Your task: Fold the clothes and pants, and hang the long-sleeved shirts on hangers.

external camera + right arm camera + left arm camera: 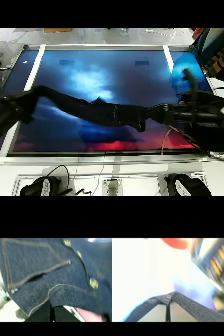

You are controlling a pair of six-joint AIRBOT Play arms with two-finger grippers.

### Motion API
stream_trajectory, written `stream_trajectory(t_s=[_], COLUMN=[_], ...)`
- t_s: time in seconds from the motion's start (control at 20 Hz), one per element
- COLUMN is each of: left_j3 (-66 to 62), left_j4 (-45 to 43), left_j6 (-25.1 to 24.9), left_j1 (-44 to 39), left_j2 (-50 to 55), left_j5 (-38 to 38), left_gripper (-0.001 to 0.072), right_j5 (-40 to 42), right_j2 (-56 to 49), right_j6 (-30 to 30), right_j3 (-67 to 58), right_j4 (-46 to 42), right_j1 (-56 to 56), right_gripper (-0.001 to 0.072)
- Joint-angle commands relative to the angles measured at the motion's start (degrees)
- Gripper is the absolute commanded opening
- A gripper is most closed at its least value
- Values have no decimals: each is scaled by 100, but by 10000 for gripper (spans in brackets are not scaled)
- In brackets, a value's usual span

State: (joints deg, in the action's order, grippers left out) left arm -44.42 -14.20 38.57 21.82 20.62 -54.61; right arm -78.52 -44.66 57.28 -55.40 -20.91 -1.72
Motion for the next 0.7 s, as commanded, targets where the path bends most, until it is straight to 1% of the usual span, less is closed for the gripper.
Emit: stream_trajectory(t_s=[0.0, 0.05, 0.1, 0.15, 0.2, 0.25, 0.3, 0.4, 0.5, 0.6, 0.65], left_j3=[-177, -177, -175, -162, -114, 2, 146, 455, 557, 511, 428], left_j4=[55, -44, -262, -614, -907, -1021, -973, -564, -249, 42, 122], left_j6=[48, 87, 267, 590, 868, 1086, 1165, 1161, 1069, 404, 293], left_j1=[7, 7, 7, 7, 7, 7, 4, -103, -579, -1438, -1821], left_j2=[-1458, -1663, -1744, -1714, -1589, -1353, -1038, -96, 1167, 2468, 2986], left_j5=[1075, 1093, 1091, 1093, 1088, 1069, 1040, 981, 1043, 1593, 1921], left_gripper=[4, 3, 3, 4, 4, 3, 3, 3, 3, 3, 3], right_j5=[306, 490, 669, 896, 1115, 1473, 2052, 3467, 5045, 6343, 6817], right_j2=[990, 1174, 1307, 1403, 1425, 1392, 1300, 896, 170, -728, -1115], right_j6=[837, 1117, 1423, 1725, 1860, 2015, 2149, 2188, 2306, 2306, 2312], right_j3=[-470, -468, -452, -369, -240, -28, 286, 1012, 1526, 1578, 1526], right_j4=[844, 826, 723, 577, 400, 144, -57, -177, -175, -153, -98], right_j1=[4, 4, 4, 4, 15, 103, 302, 920, 1716, 2271, 2380], right_gripper=[32, 32, 32, 32, 32, 32, 32, 32, 32, 32, 32])
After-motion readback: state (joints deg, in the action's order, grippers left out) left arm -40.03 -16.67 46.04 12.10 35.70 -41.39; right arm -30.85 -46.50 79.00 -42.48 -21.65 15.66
